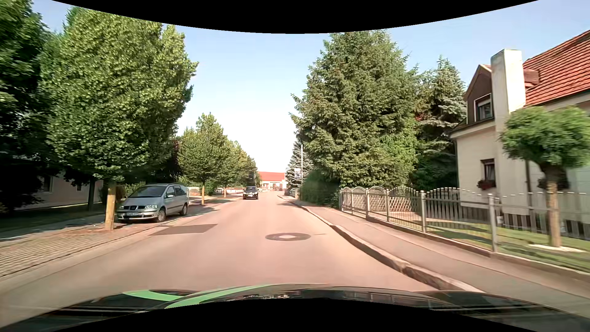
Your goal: Follow the waypoints while adhering to traffic rules and regulations
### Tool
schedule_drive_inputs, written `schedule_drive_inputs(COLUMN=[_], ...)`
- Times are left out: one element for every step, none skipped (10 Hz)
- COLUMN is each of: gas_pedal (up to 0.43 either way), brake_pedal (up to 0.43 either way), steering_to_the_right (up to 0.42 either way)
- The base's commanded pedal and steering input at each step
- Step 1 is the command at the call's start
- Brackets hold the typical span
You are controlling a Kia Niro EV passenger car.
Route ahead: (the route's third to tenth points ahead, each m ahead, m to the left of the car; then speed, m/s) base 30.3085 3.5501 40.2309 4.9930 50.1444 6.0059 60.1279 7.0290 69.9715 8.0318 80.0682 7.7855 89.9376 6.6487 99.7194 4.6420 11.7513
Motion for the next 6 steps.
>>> schedule_drive_inputs(gas_pedal=[0.087,0.098,0.098,0.098,0.098,0.098], brake_pedal=[0.000,0.000,0.000,0.000,0.000,0.000], steering_to_the_right=[-0.027,-0.027,-0.027,-0.027,-0.025,-0.023])
